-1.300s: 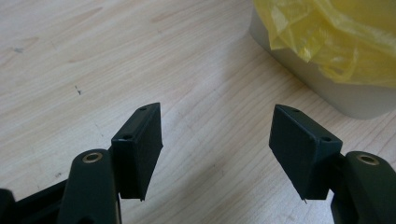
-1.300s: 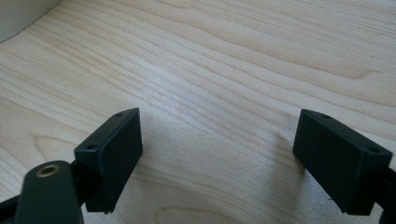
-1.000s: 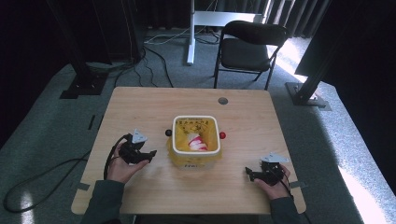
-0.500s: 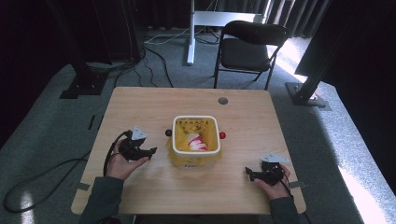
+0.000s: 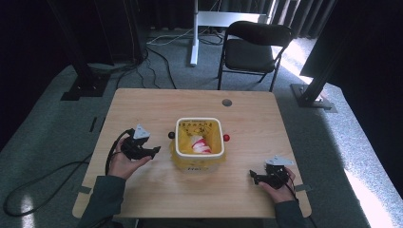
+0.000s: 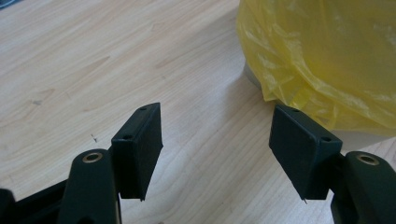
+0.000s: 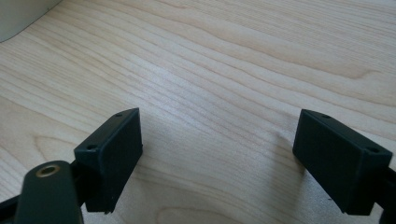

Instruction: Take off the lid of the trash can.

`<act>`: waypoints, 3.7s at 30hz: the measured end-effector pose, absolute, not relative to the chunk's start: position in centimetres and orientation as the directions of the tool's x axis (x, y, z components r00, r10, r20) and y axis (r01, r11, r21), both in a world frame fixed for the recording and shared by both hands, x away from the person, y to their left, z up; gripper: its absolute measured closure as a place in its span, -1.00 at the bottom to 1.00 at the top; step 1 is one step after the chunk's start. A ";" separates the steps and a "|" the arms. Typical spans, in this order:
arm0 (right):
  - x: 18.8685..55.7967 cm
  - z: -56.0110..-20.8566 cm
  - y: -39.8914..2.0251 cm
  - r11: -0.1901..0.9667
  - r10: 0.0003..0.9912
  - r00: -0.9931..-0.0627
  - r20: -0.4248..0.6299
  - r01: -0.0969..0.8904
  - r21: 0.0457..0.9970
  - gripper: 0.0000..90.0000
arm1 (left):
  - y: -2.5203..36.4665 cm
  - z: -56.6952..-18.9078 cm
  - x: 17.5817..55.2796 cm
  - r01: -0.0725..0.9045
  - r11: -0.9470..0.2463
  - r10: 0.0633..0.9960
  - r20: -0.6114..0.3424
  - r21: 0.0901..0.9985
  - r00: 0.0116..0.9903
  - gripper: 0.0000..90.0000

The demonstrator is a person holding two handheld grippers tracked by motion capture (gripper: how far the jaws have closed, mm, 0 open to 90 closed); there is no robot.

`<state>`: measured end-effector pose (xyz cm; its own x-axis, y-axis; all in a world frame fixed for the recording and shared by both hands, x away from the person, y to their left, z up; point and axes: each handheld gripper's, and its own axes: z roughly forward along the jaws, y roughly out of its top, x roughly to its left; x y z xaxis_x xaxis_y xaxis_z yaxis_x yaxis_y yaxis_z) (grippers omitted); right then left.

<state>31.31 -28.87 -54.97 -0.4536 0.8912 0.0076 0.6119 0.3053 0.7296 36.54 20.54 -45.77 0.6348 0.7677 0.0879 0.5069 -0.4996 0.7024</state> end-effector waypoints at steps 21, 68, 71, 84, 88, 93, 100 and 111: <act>31.3 -55.0 -28.9 0.305 0.891 -0.453 0.008 0.613 0.729 -0.66 | 21.0 -44.1 37.8 0.449 -0.500 0.736 0.089 0.741 0.672 -0.21; 31.3 -55.0 -28.9 0.305 0.891 -0.453 0.008 0.612 0.729 -0.66 | 19.0 -38.8 40.5 0.427 -0.488 0.687 0.033 0.761 0.726 0.01; 31.3 -55.0 -28.9 0.304 0.891 -0.453 0.009 0.613 0.729 -0.66 | 18.5 -38.5 40.7 0.428 -0.482 0.675 0.013 0.764 0.738 0.02; 31.3 -55.0 -28.9 0.304 0.892 -0.453 0.008 0.613 0.729 -0.66 | 16.5 -38.3 42.4 0.451 -0.480 0.656 -0.033 0.752 0.754 0.09; 31.3 -55.0 -28.9 0.304 0.892 -0.453 0.009 0.613 0.729 -0.66 | 15.5 -38.4 42.8 0.448 -0.496 0.645 -0.030 0.744 0.764 0.09; 31.3 -55.0 -28.9 0.305 0.891 -0.453 0.008 0.612 0.729 -0.66 | 14.4 -38.6 43.4 0.458 -0.509 0.647 -0.026 0.729 0.762 0.11; 31.3 -55.0 -28.9 0.304 0.892 -0.453 0.008 0.613 0.729 -0.66 | 13.2 -39.1 44.2 0.471 -0.534 0.642 -0.026 0.702 0.766 0.13; 31.3 -55.0 -28.9 0.305 0.891 -0.454 0.008 0.612 0.730 -0.66 | 12.6 -40.0 45.4 0.505 -0.555 0.654 -0.028 0.661 0.756 0.26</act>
